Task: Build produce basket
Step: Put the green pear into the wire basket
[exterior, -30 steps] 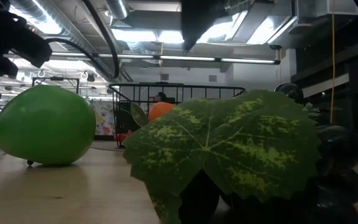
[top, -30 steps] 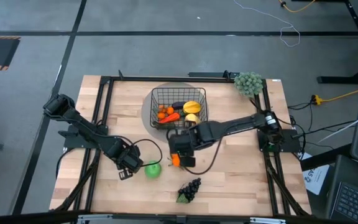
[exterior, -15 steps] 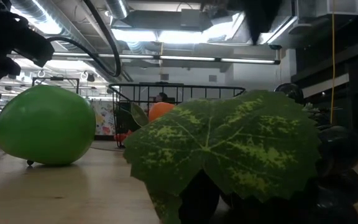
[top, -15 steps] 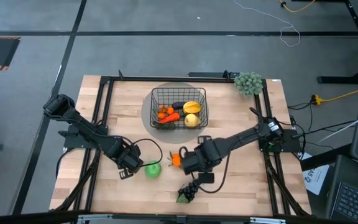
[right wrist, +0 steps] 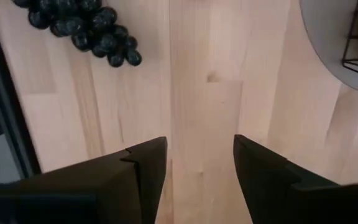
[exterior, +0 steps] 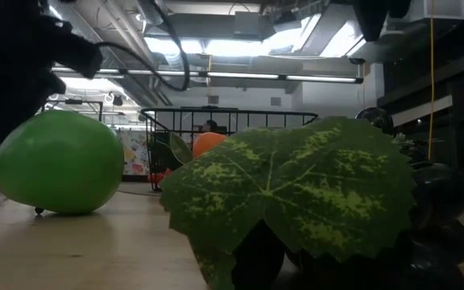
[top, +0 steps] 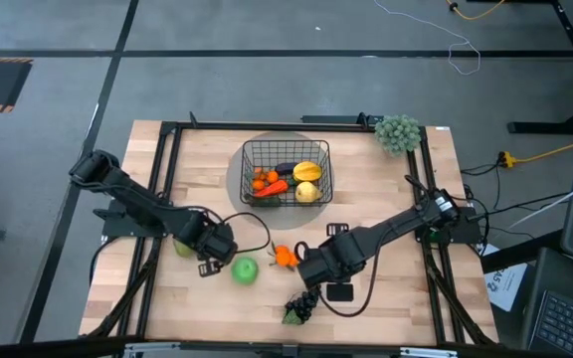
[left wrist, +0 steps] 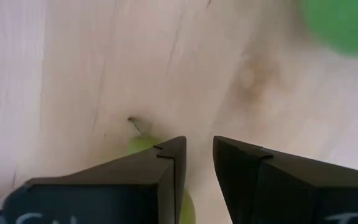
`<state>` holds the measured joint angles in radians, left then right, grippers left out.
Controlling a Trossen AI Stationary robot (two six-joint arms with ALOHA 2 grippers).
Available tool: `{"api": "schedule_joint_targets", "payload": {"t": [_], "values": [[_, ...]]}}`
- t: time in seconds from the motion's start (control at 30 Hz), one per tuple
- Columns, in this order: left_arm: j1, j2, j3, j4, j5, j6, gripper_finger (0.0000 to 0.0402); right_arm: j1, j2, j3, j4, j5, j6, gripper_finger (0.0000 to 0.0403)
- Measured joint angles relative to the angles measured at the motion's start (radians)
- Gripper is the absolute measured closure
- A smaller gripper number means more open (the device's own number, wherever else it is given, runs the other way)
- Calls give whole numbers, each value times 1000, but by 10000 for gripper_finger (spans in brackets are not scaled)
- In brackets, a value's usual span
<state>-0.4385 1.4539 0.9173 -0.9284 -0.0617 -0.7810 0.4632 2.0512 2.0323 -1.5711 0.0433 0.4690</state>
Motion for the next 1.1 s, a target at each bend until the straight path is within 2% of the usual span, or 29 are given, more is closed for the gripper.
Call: {"api": "schedule_joint_targets", "payload": {"t": [0.37,0.73,1.1], "values": [[65,63,-69,-1,-32,5,333,27,0,0,0,0,1,229],[95,63,-70,4,-30,32,333,27,0,0,0,13,2,229],[106,63,-143,25,-35,32,333,27,0,0,0,15,2,229]]}}
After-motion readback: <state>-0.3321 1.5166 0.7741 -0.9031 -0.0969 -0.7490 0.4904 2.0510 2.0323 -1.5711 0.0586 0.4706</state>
